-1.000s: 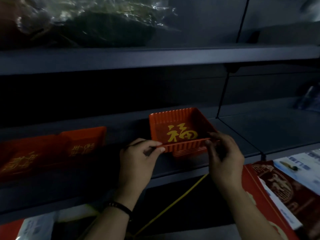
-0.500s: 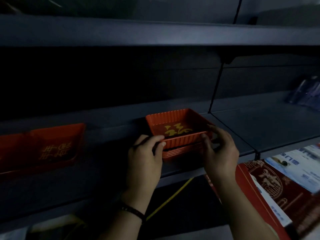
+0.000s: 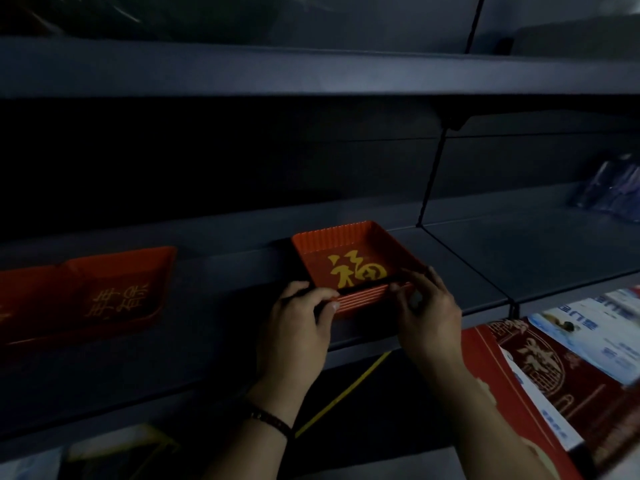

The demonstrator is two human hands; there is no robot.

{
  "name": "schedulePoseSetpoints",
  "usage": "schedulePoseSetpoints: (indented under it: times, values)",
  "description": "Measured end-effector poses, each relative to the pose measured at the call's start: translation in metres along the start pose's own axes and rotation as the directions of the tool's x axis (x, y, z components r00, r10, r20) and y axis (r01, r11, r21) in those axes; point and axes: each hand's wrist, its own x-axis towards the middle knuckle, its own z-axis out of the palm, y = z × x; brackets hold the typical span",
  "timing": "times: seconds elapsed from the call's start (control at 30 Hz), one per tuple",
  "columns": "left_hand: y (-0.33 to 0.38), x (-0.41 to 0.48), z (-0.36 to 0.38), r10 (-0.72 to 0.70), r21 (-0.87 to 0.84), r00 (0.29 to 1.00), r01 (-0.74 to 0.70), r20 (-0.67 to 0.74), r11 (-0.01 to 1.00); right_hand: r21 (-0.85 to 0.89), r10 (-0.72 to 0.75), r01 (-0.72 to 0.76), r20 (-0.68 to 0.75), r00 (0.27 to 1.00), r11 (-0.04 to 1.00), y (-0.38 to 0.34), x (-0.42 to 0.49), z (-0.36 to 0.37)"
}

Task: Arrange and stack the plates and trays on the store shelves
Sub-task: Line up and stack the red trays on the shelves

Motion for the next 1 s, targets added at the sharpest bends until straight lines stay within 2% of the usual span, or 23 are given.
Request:
schedulePoseSetpoints:
  times: [0.17,0.33,0.43,0.53,0.67,0.73,0.77,0.83,0.9,1.0]
  values:
    - [-0.008,-0.001,-0.022,-0.013,0.085,1.000,0.015,-0.017,0.996,-0.050,-0.043,0.045,0.040,0.998,0.998,-0.019,-0.013,0.006]
    - [-0.038,-0.002,-0.056,-0.050,0.102,0.998,0.052,-0.029,0.993,0.007,-0.091,0.091,0.123,0.988,0.996,-0.046,-0.032,0.019]
    - [-0.054,-0.006,-0.079,-0.067,0.045,0.997,0.065,0.030,0.997,0.007,-0.120,0.121,0.161,0.980,0.993,-0.060,-0.037,0.031]
    - [-0.062,-0.010,-0.107,-0.102,-0.011,0.986,0.104,0.131,0.995,-0.065,-0.073,0.089,0.205,0.976,0.994,-0.076,-0.038,0.034]
    - [-0.089,-0.017,-0.145,-0.153,0.087,0.987,0.149,0.040,0.985,-0.243,0.021,0.016,0.150,0.988,0.970,-0.100,-0.052,0.044]
    - [-0.110,-0.027,-0.163,-0.172,0.187,0.985,0.171,-0.010,0.967,-0.245,-0.070,0.092,0.094,0.993,0.965,-0.120,-0.066,0.053]
    - [-0.120,-0.034,-0.171,-0.181,0.228,0.983,0.184,-0.034,0.956,-0.223,-0.150,0.168,0.097,0.984,0.960,-0.128,-0.073,0.062]
    - [-0.138,-0.046,-0.187,-0.209,0.252,0.975,0.220,-0.069,0.942,-0.137,-0.269,0.299,0.203,0.942,0.944,-0.146,-0.085,0.078]
    - [-0.151,-0.056,-0.202,-0.234,0.232,0.970,0.244,-0.070,0.942,0.033,-0.320,0.325,0.301,0.899,0.945,-0.164,-0.096,0.099]
    - [-0.168,-0.064,-0.215,-0.242,0.288,0.968,0.252,-0.071,0.924,0.177,-0.340,0.297,0.326,0.882,0.939,-0.186,-0.110,0.127]
